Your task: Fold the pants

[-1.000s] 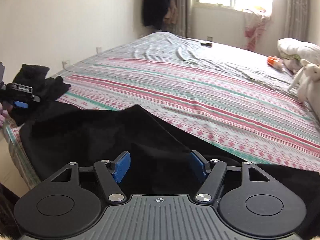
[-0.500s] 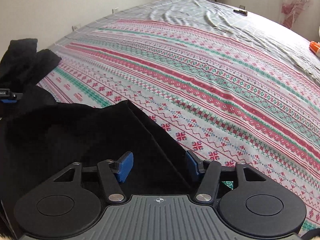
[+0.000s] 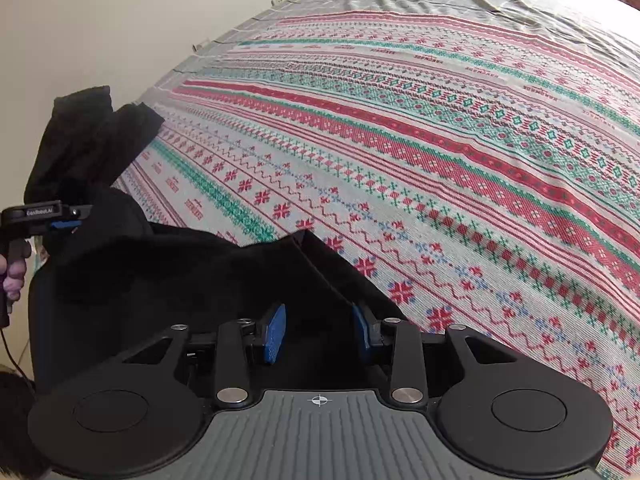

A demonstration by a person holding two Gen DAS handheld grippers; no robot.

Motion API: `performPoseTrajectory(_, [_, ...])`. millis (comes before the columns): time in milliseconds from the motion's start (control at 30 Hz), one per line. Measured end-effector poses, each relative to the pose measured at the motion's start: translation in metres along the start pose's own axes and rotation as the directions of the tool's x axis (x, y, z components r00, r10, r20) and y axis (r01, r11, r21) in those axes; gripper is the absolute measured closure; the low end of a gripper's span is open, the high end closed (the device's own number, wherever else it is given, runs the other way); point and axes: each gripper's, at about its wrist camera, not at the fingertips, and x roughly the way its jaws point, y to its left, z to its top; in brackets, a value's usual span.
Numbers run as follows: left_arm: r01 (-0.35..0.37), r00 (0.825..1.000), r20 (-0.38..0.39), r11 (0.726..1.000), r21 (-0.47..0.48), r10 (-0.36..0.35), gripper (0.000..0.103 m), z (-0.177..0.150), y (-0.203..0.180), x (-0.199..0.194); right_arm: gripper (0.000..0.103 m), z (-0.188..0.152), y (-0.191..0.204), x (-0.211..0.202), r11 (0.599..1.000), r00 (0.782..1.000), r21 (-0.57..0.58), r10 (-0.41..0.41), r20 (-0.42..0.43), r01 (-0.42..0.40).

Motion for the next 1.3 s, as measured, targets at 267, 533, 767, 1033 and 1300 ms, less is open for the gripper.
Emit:
performPoseTrajectory(267, [0.004,0.997,0.079,1.0,0.022,-0.006,0.031,0.002,-0.001,-0.012,0.102,0.011,0.014,0.008,1.0,0.998,-0.009,0.003,0.061,-0.003])
performPoseTrajectory(533, [0.096,0.994,0.049,0.989,0.115,-0.102,0.06,-0.002,-0.013,-0.003,0.103,0.027,0.02,0.002,0.993,0.984,-0.005,-0.115,0.133,0.117])
performPoseTrajectory(767, [-0.131,0.987,0.134,0.938,0.321,0.092,0.058,-0.019,-0.042,0.012,0.103,0.02,0.032,0.04,0.959,0.953,0.006,-0.282,0.11,0.283])
performPoseTrajectory(1033, [-0.084,0.989,0.141,0.953,0.29,0.044,0.03,-0.016,-0.051,-0.01,0.071,0.004,0.043,-0.011,0.925,0.912,0.067,-0.38,0.154,0.374])
performPoseTrajectory(1300, [0.087,0.995,0.018,0.967,0.241,-0.094,0.012,-0.037,-0.083,-0.019,0.043,-0.059,0.025,-0.091,0.883,0.885,0.217,-0.448,0.124,0.416])
